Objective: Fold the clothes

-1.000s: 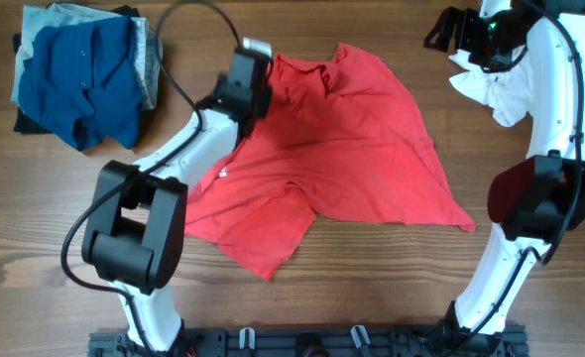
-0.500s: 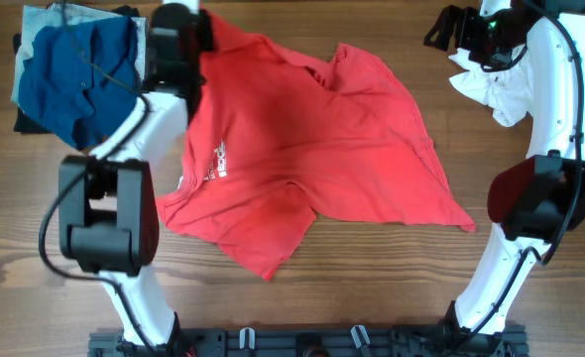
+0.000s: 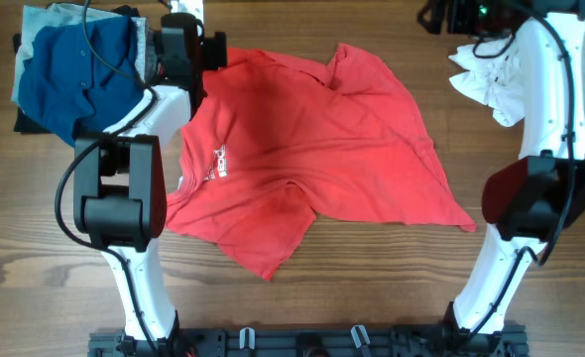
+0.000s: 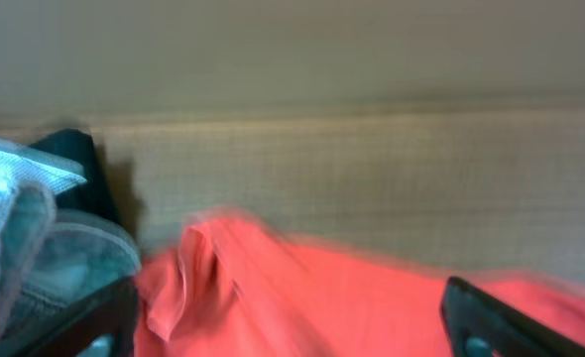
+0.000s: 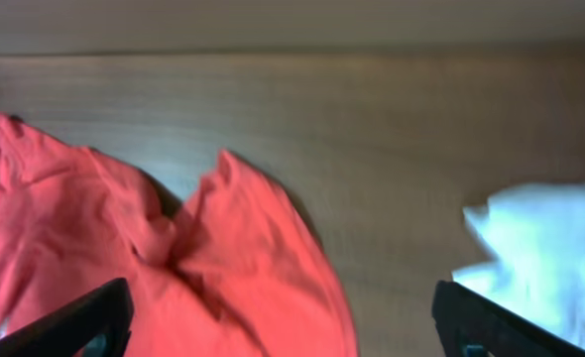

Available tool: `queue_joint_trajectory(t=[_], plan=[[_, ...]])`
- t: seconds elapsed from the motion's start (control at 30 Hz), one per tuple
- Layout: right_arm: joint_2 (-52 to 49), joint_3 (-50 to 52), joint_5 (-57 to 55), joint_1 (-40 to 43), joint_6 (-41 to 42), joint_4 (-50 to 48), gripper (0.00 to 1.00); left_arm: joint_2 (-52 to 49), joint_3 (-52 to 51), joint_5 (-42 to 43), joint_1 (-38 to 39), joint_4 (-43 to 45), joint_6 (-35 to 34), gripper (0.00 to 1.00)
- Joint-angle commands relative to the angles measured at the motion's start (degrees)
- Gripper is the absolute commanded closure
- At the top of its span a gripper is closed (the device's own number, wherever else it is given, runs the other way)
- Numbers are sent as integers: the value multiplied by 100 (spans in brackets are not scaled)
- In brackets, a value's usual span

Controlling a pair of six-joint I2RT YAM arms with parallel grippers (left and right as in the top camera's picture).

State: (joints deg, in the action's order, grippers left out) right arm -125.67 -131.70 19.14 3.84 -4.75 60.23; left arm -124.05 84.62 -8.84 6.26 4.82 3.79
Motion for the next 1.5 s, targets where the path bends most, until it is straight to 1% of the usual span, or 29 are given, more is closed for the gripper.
queue_joint_trajectory(t=[0.0, 0.1, 0.17, 0.27, 0.33, 0.47, 0.67, 0.7, 0.93, 1.0, 1.1, 1.2, 1.37, 1.43, 1.47], plan=[[-236, 15, -269, -437, -688, -420, 6, 844, 90, 28, 76, -1123, -522, 0], [-573, 15, -763, -793, -723, -809, 5, 1495, 90, 28, 138, -2026, -968, 0], [-850, 15, -979, -1003, -605, -1043, 4, 1882, 90, 28, 177, -2487, -1217, 0], [-1285, 15, -1163, -1248, -33, -1377, 5, 2409, 90, 28, 240, -3099, -1467, 0], [-1574, 15, -1172, -1399, 337, -1591, 5, 2656, 90, 48, 291, -3399, -1480, 0], [-2055, 15, -1226, -1637, 632, -1902, 5, 2793, 90, 46, 391, -3694, -1499, 0], [-2361, 15, -1670, -1744, 640, -2081, 6, 2767, 87, 48, 448, -4013, -1502, 0], [-2376, 15, -1694, -1744, 638, -2087, 8, 2767, 87, 48, 450, -4044, -1502, 0], [-2415, 15, -2072, -1738, 636, -2181, 34, 2767, 87, 48, 450, -4166, -1499, 0], [-2424, 15, -2068, -1735, 634, -2175, 38, 2767, 87, 46, 450, -4166, -1497, 0], [-2551, 15, -2068, -1733, 625, -2205, 38, 2767, 87, 46, 450, -4179, -1497, 0], [-2653, 15, -2065, -1733, 629, -2181, 41, 2767, 87, 48, 450, -4179, -1499, 0], [-2695, 15, -2044, -1733, 645, -2149, 51, 2767, 87, 48, 450, -4179, -1497, 0], [-2695, 15, -2044, -1733, 647, -2173, 62, 2767, 87, 48, 450, -4177, -1497, 0], [-2695, 15, -2046, -1733, 651, -2173, 70, 2767, 87, 48, 450, -4177, -1497, 0]])
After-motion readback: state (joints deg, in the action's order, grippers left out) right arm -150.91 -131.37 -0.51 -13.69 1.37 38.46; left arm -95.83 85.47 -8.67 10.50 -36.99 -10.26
